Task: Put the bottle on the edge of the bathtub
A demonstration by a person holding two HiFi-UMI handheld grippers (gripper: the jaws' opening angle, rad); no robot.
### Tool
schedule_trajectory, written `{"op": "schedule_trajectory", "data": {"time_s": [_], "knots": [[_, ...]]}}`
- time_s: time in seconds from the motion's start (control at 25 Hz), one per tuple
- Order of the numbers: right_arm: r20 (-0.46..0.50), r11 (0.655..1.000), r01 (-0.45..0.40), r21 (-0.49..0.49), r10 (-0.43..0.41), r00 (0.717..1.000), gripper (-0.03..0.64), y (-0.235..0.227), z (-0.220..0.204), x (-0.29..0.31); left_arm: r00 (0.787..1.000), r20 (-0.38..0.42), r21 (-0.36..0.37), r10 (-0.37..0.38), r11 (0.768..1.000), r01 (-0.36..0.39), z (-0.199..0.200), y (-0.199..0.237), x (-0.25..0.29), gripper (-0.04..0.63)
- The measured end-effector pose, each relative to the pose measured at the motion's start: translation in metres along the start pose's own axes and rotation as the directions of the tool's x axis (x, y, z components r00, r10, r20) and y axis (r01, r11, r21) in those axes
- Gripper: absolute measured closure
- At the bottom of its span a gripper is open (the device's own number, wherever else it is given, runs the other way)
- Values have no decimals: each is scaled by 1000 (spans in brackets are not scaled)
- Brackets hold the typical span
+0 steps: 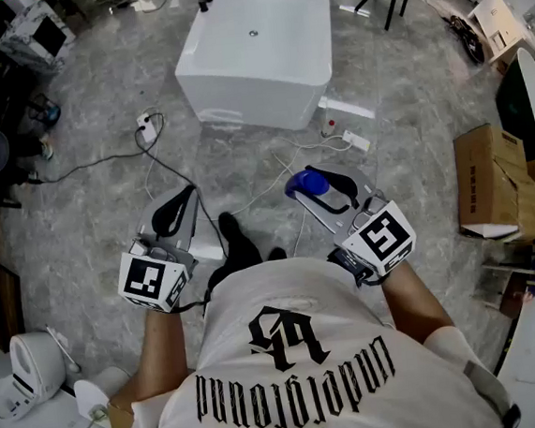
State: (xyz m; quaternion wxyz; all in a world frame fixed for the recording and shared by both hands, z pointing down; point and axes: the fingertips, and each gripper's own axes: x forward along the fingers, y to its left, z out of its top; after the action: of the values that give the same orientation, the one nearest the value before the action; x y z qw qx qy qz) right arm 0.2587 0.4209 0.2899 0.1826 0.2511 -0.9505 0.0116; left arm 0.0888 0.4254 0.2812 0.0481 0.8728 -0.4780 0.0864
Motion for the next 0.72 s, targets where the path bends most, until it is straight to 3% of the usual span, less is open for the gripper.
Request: {"op": "schedule_trajectory", "data": {"time_s": [0.72], "knots": [[-9, 1000, -3, -11, 3, 1000, 463, -4, -1, 15, 1000, -31, -16, -7, 1000, 6, -13, 8, 7, 589]]}}
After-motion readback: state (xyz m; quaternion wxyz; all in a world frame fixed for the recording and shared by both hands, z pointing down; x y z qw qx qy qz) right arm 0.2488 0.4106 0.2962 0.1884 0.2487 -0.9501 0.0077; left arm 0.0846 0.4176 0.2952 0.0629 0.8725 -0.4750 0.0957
